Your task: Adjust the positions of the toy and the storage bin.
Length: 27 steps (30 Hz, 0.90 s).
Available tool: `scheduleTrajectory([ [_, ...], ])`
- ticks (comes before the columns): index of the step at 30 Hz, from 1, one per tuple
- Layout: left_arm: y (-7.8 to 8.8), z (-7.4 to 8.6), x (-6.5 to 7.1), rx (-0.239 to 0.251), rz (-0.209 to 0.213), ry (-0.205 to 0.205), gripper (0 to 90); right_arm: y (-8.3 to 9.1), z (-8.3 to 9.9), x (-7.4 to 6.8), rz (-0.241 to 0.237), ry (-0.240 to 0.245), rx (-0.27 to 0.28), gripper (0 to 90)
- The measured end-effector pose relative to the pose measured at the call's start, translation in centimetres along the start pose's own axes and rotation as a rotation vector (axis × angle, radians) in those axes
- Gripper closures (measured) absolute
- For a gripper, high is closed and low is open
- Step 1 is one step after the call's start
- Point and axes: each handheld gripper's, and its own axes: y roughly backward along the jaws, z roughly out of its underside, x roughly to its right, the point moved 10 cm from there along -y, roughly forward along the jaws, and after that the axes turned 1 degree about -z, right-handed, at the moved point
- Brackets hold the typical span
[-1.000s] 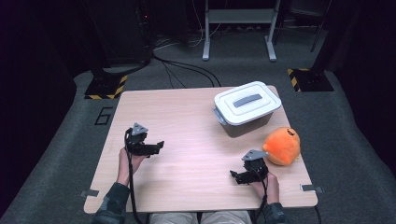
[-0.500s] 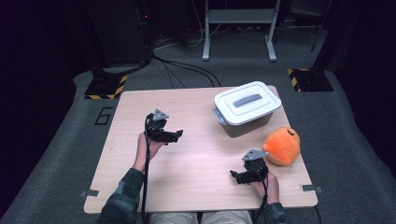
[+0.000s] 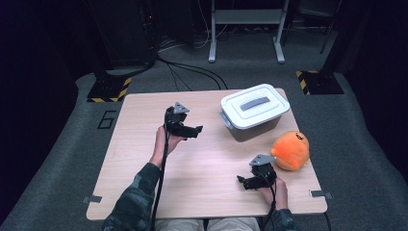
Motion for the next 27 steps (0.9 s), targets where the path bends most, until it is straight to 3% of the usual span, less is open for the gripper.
scheduleTrajectory([
  [17, -3.9, -3.5, 2.1, -0.01, 0.03, -0.024, 10.9, 0.0, 0.0, 0.0, -0.003, -0.005, 0.003, 13.9],
  [27, -6.2, -4.4, 3.0, -0.031, 0.022, -0.051, 11.7, 0.0, 0.0, 0.0, -0.003, -0.004, 0.001, 14.0],
])
